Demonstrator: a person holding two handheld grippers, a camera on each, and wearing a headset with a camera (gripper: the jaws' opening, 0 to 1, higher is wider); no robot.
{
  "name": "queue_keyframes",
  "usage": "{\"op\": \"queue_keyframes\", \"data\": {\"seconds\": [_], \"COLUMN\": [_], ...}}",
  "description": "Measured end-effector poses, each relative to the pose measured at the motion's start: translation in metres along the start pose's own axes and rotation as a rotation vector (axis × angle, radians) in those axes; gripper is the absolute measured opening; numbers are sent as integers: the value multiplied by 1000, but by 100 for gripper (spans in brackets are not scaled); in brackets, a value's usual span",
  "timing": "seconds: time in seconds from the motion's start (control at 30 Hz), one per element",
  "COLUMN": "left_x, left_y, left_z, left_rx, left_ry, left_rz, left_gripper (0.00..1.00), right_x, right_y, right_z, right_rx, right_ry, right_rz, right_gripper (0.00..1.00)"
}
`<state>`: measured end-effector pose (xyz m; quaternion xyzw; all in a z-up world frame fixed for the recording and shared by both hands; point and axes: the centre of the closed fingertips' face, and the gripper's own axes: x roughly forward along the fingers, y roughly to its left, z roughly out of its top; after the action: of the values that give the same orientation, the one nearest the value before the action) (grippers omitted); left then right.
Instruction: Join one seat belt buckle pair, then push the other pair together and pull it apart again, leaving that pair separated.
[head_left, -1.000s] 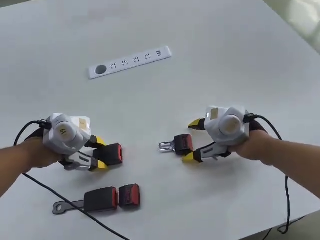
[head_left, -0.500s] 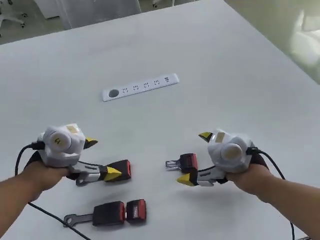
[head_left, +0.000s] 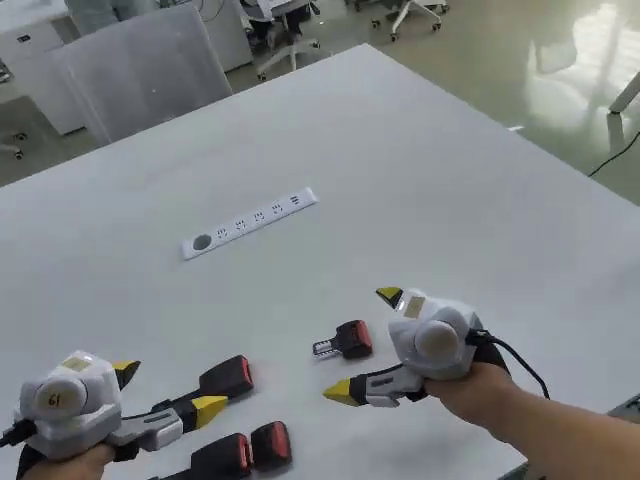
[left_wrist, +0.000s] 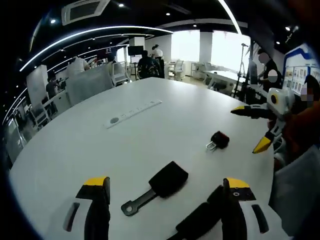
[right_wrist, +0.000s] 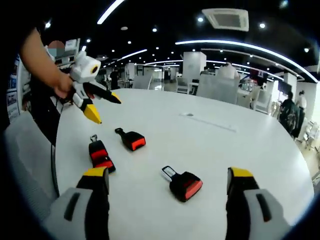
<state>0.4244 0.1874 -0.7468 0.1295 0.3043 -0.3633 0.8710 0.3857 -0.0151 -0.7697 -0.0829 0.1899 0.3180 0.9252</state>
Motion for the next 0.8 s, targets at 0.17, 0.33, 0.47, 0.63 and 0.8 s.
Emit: {"op": "queue_keyframes", "data": {"seconds": [0.17,0.33,0.47,0.63,0.8], "left_x": [-17,-35,-44,-57,-70], "left_y": [-4,-20,-27,-29,-33], "left_z": [-14,-29,-36,-36,-31], "left_rx": [-27,-55,-52,-55,-22], "left_ry": [-19,-48,-63,-109,-131], "left_rz": [45,50,44,44,36], "left_gripper": [99,100,100,100,100], "right_x": [-21,-41,-57,-74,-80], "right_y": [13,15,16,19,22], "right_z": [3,-2,-7,-13,-10], "right_rx": [17,20,14,13,6], "right_ry": [-39,-41,-30,-10,-13], "right_rz": [-11,-35,-50,-66,-72], "right_gripper": [100,100,100,100,100]}}
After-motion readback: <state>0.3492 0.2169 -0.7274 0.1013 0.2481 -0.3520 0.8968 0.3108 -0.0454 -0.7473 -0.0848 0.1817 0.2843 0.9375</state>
